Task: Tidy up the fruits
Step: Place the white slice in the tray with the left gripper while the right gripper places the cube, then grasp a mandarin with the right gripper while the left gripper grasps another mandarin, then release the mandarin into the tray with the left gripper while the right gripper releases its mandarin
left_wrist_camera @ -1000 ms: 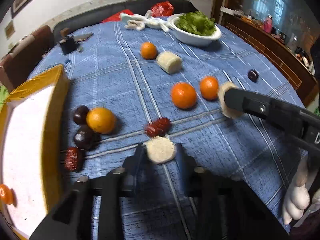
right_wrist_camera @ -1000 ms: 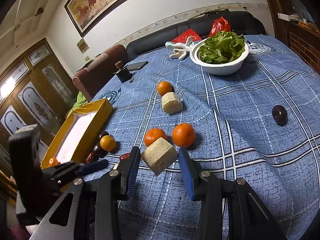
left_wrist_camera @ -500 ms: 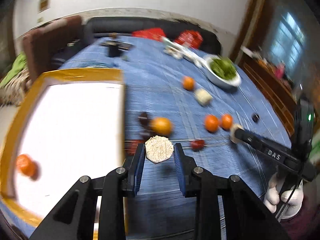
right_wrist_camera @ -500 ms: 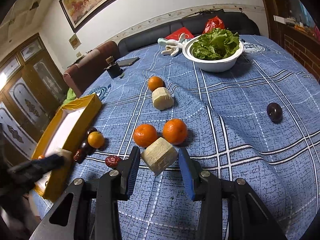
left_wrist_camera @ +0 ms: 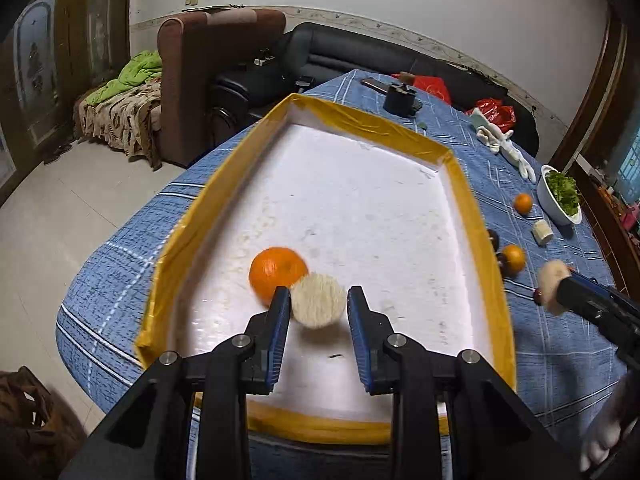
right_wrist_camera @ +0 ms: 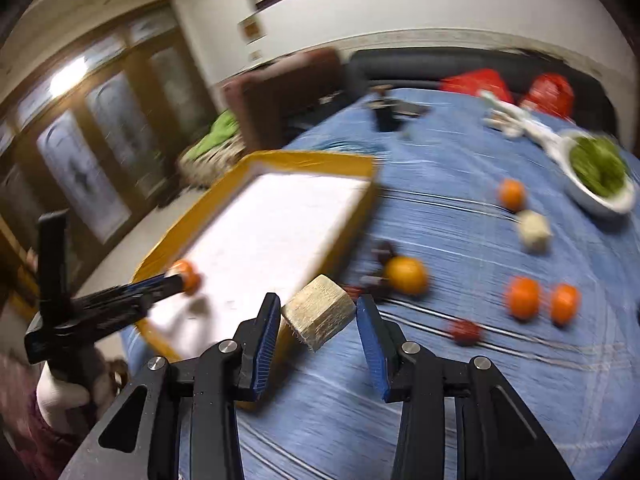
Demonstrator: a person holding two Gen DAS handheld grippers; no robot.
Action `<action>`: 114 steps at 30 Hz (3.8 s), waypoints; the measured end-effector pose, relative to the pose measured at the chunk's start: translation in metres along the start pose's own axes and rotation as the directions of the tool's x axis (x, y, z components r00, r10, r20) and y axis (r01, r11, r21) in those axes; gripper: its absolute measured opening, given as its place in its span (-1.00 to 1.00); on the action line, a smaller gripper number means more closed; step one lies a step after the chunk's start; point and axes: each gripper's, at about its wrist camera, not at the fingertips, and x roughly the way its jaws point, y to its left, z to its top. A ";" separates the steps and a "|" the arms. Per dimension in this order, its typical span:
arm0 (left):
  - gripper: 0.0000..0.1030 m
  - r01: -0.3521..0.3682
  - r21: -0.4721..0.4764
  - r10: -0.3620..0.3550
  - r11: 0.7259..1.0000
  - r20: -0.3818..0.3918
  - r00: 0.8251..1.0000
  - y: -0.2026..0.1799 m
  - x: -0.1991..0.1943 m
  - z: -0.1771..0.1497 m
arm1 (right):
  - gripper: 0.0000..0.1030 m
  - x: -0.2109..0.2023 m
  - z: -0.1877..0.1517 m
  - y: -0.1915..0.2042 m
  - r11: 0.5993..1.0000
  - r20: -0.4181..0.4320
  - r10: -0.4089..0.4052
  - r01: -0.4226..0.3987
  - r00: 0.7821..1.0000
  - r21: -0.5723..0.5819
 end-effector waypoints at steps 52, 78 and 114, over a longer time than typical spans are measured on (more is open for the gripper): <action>0.41 0.226 0.338 -0.225 0.914 -0.043 0.973 -0.191 -0.022 -0.017 | 0.12 -0.033 -0.019 -0.199 0.891 -0.041 -0.297 0.292 0.954 0.347; 0.49 0.288 0.485 -0.203 0.826 -0.221 0.954 -0.321 0.105 0.003 | -0.33 -0.046 -0.034 -0.235 0.843 0.022 -0.246 0.202 0.969 0.499; -0.36 0.165 -0.100 -0.154 0.981 0.112 0.982 -0.033 -0.016 0.034 | -0.32 -0.037 -0.031 -0.193 0.862 0.002 -0.348 0.319 0.938 0.394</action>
